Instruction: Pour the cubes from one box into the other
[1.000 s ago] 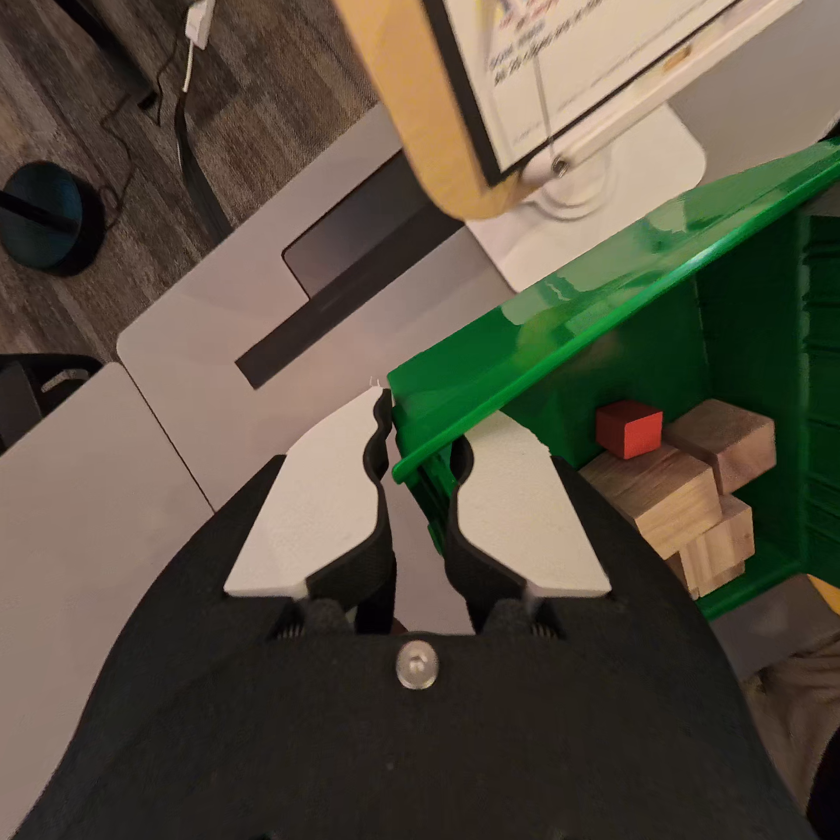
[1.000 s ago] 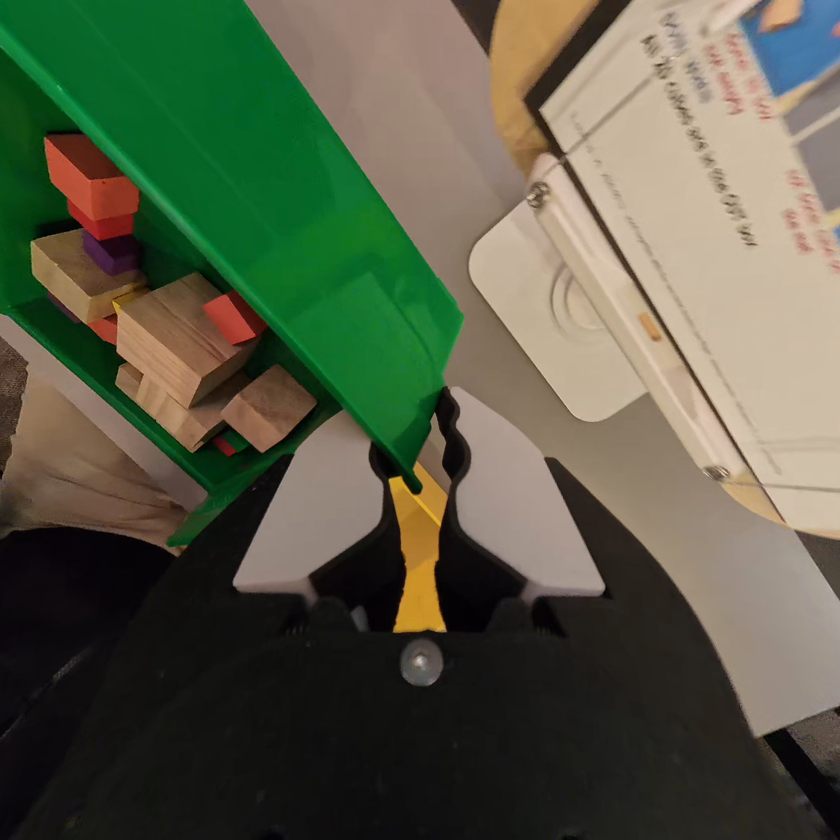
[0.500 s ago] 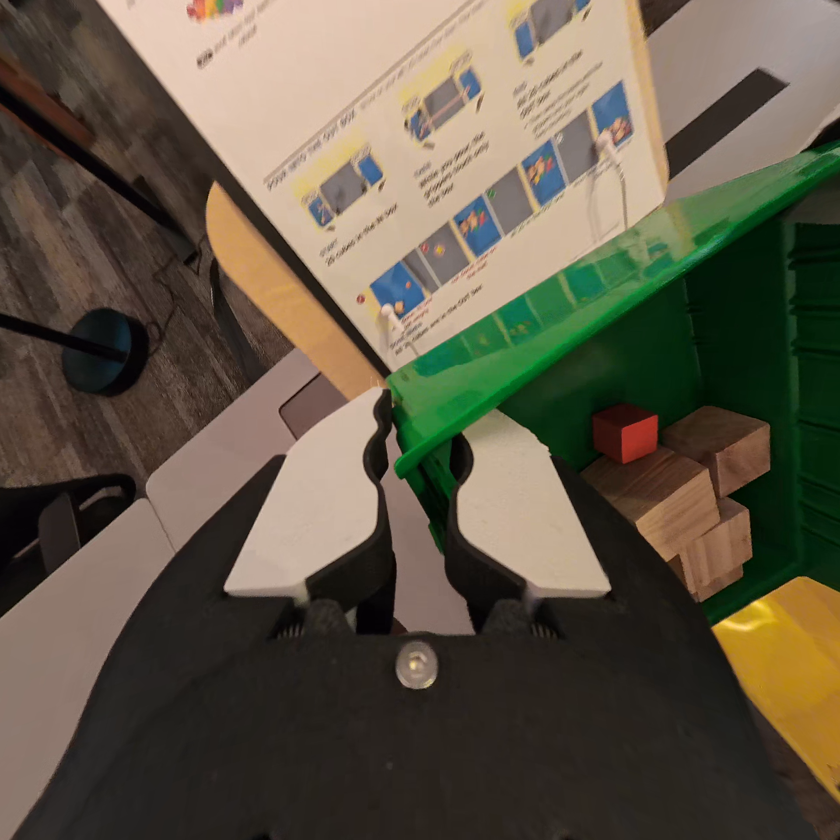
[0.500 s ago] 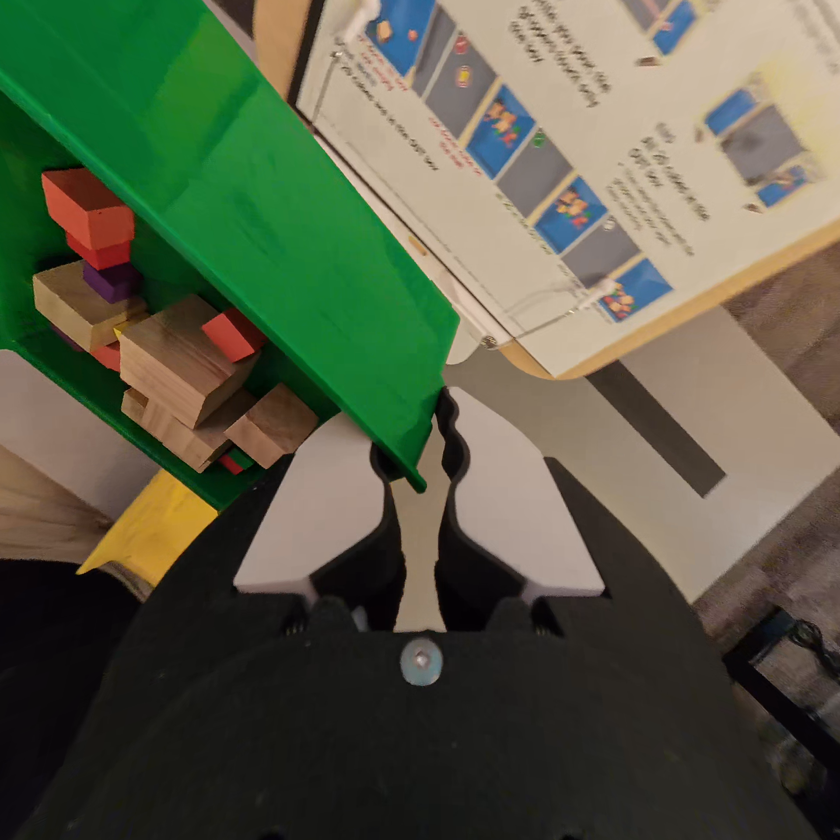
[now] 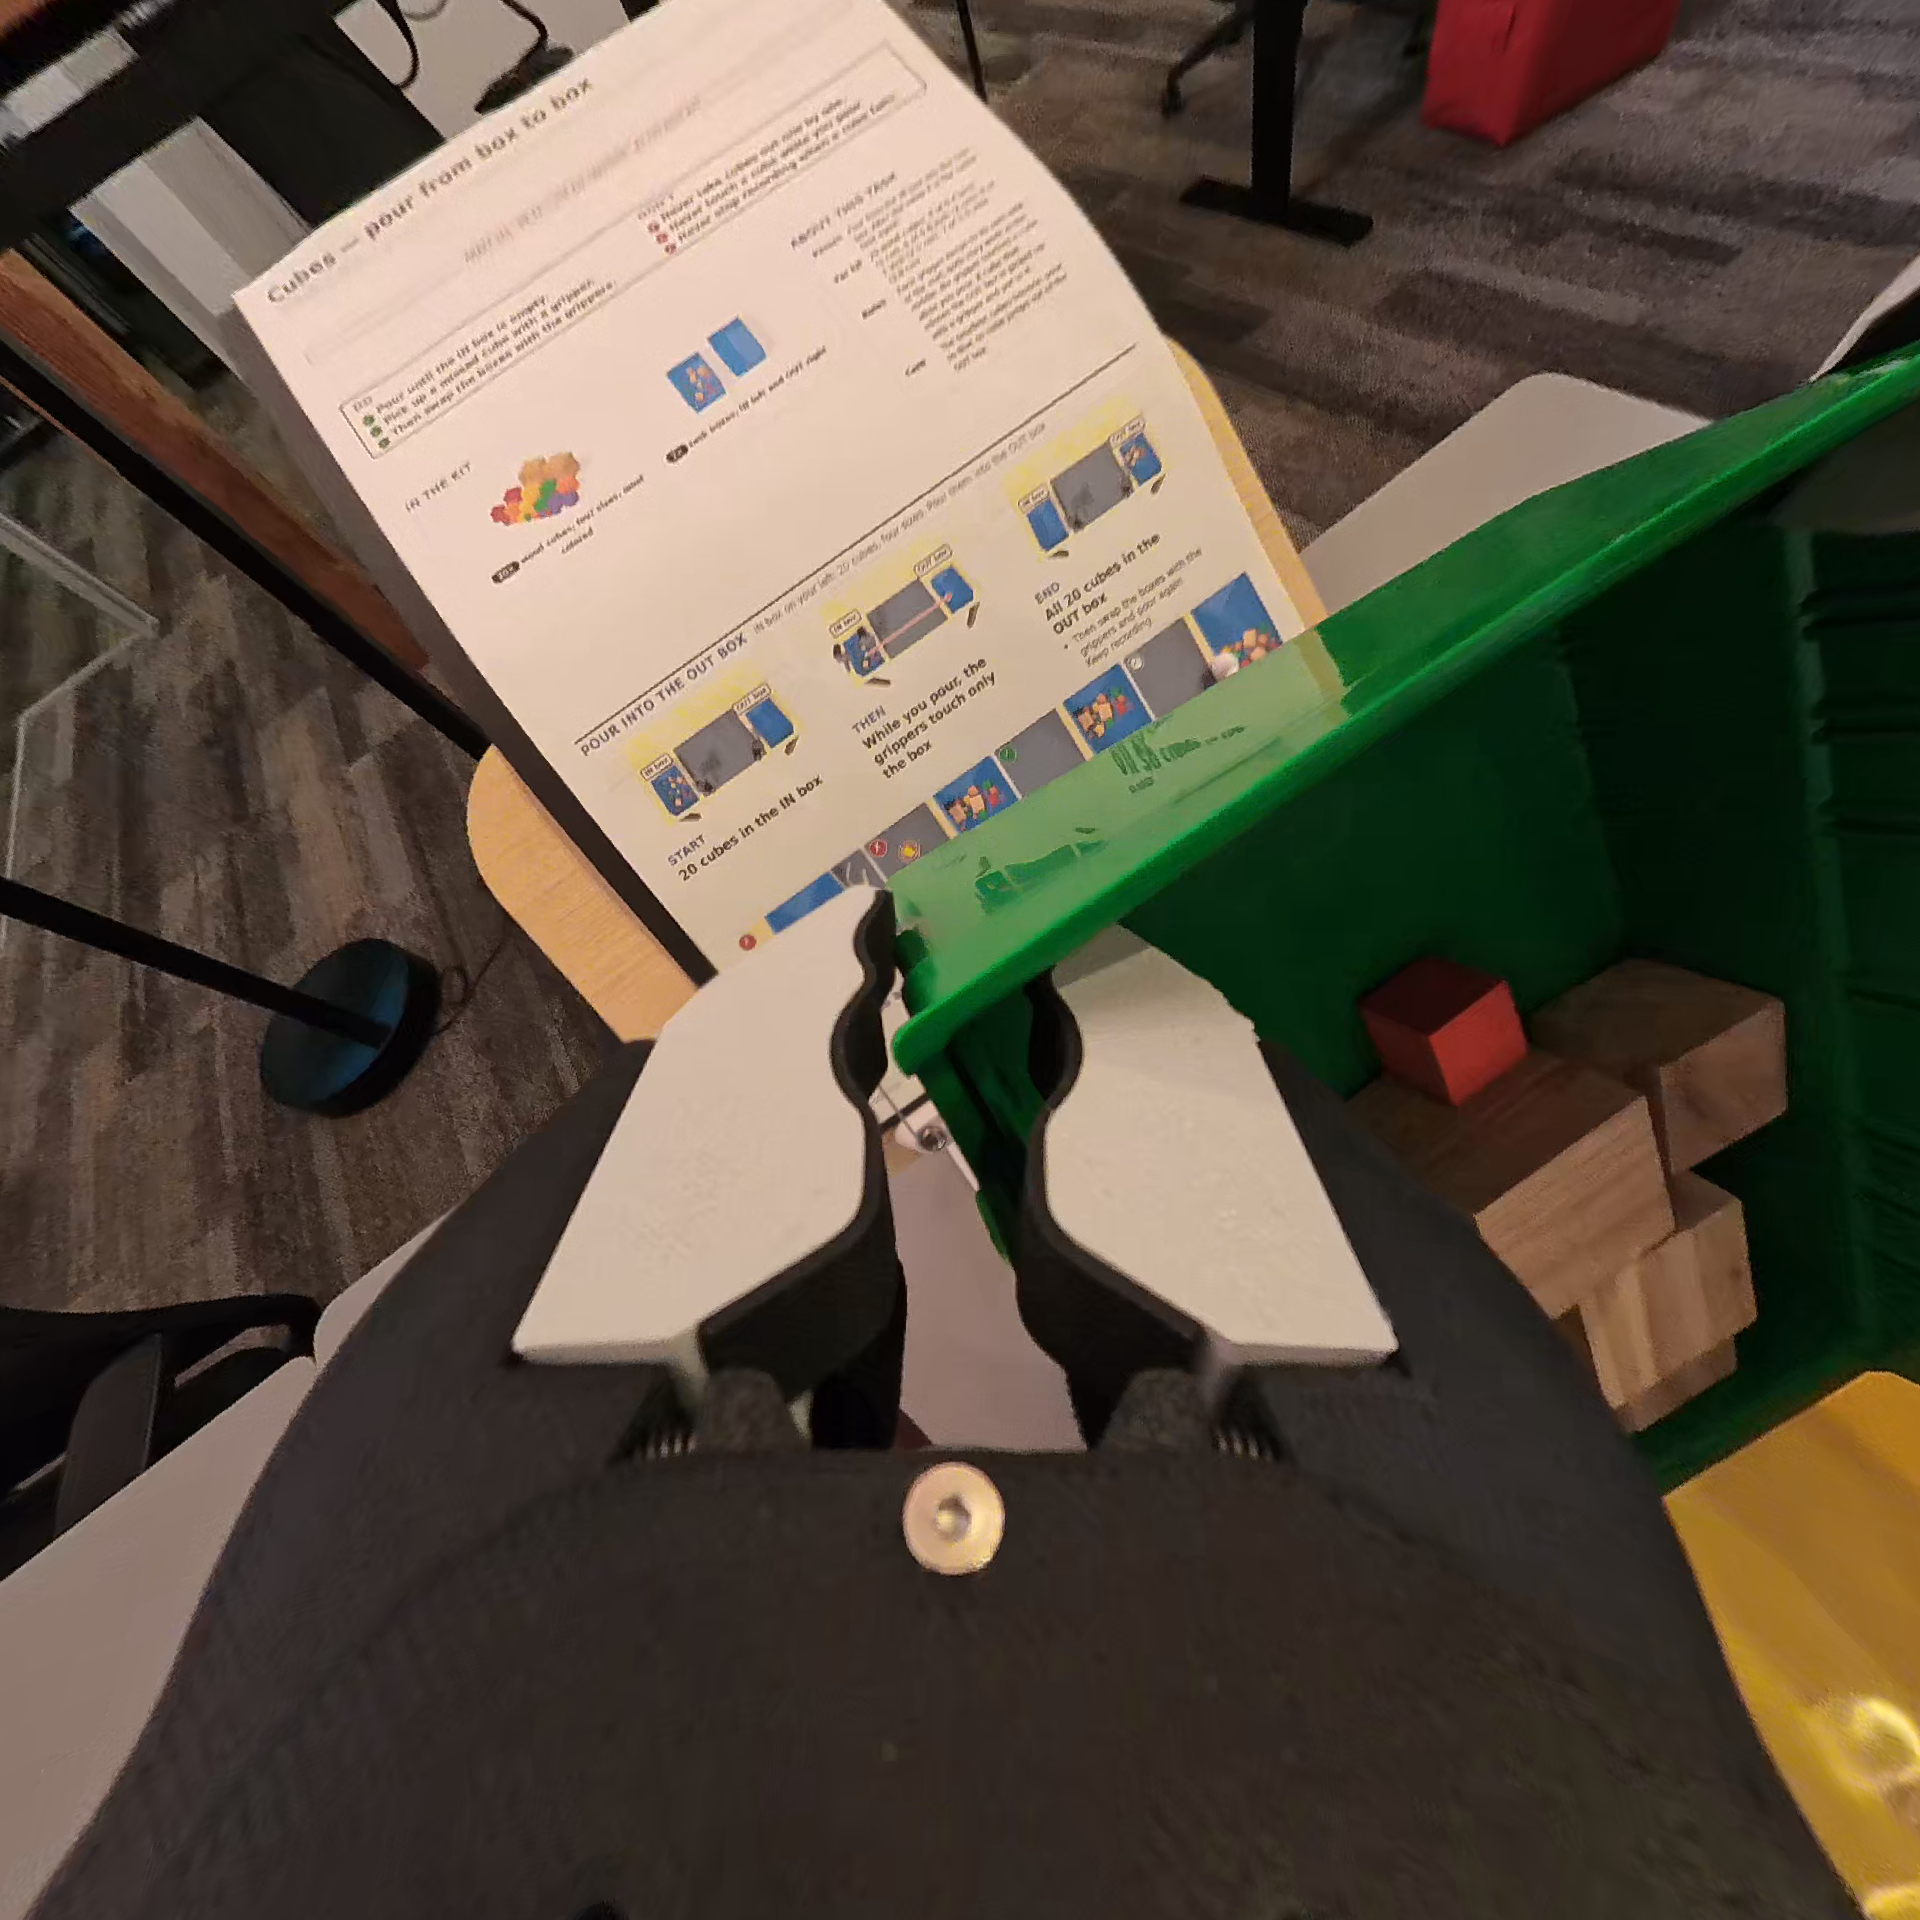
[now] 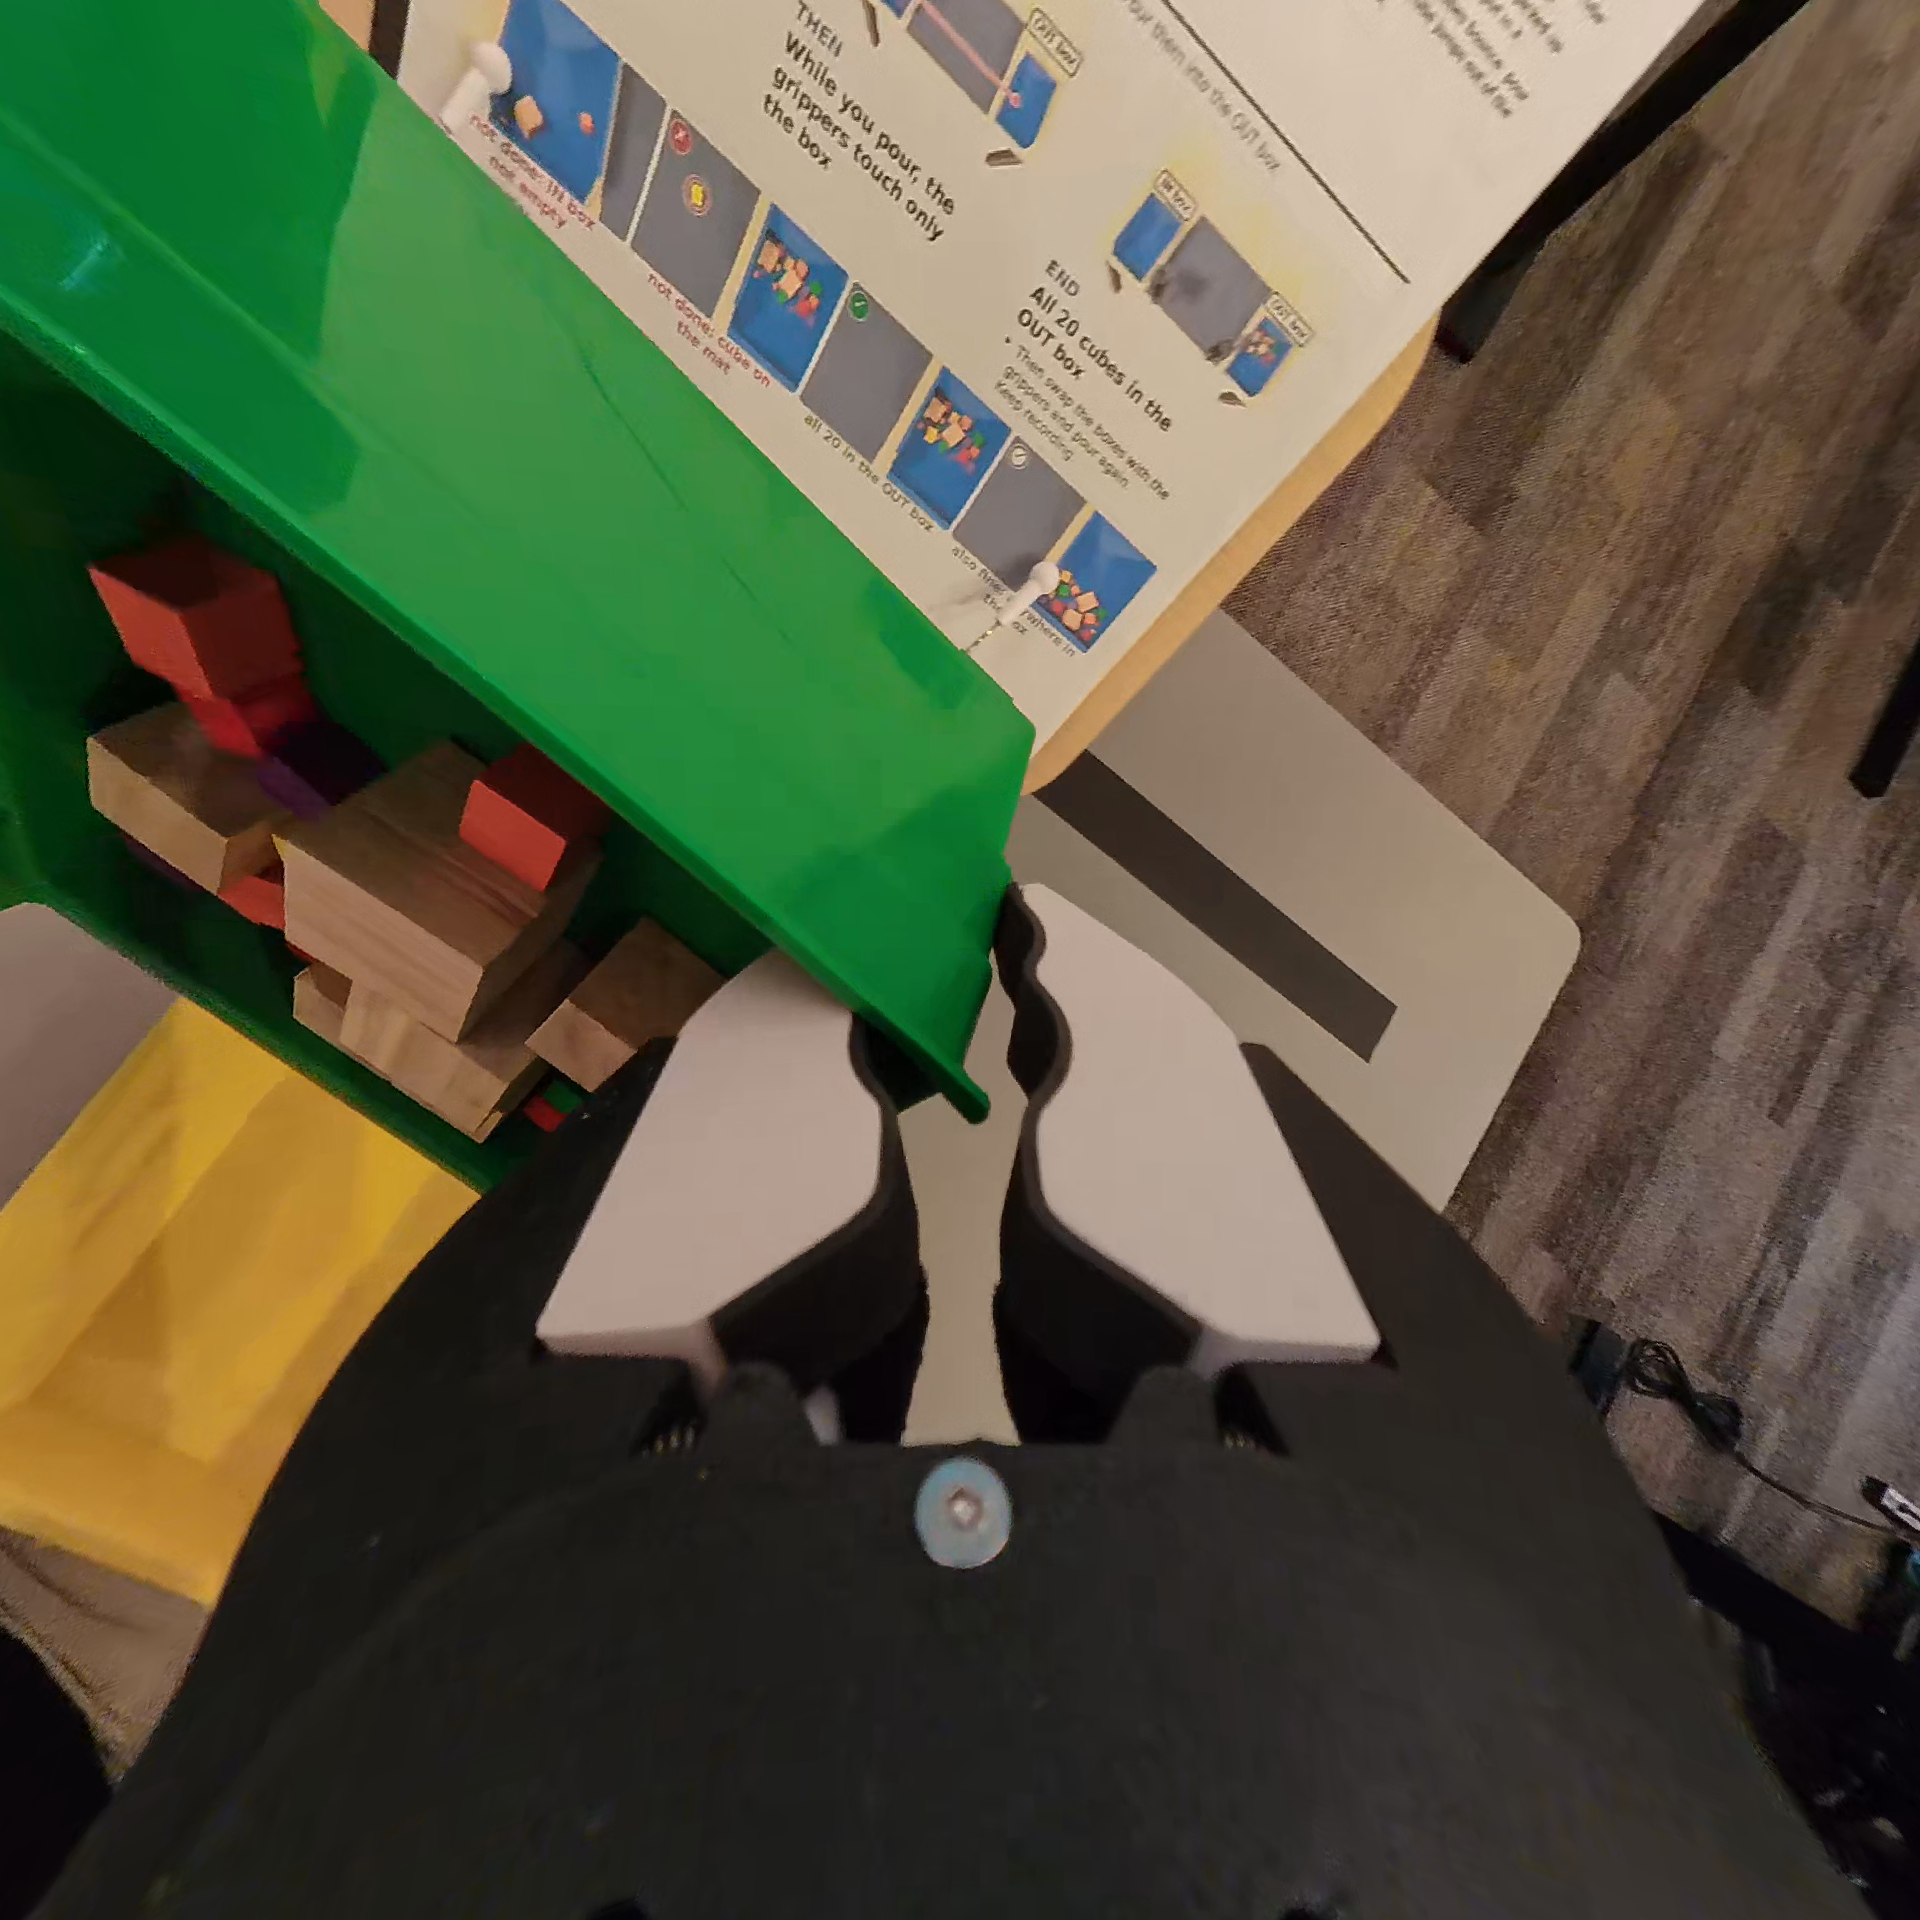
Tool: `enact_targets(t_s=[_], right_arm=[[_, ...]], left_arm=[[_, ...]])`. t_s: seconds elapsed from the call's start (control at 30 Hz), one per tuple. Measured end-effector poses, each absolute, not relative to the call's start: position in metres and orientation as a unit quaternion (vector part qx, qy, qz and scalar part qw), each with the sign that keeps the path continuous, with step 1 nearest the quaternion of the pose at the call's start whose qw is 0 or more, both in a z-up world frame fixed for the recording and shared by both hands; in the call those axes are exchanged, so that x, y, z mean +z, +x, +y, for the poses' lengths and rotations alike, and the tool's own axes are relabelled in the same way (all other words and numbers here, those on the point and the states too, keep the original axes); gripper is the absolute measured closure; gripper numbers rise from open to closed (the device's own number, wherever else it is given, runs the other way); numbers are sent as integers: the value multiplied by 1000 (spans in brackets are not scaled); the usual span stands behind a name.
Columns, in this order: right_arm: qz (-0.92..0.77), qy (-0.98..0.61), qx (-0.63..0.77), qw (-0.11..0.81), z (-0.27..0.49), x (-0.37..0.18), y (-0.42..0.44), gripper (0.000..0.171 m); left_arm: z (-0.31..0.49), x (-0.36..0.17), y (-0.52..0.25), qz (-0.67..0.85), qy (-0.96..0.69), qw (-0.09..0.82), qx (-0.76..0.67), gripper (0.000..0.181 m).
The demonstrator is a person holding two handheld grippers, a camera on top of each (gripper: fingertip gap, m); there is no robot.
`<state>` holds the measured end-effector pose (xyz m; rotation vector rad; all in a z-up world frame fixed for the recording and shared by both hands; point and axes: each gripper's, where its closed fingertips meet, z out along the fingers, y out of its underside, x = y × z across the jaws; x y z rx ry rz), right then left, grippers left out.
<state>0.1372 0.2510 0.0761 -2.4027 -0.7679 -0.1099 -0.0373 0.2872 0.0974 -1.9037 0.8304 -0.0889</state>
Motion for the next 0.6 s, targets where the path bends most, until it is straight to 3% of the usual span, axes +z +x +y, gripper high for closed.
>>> enact_targets(t_s=[0.03, 0.6], right_arm=[[-290, -906, -47, 305, 250, 77, 139, 161], [-274, -878, -101, 378, 243, 95, 160, 162]], left_arm=[[287, 97, -35, 343, -789, 509, -38, 159], [277, 105, -15, 324, -747, 580, -40, 159]])
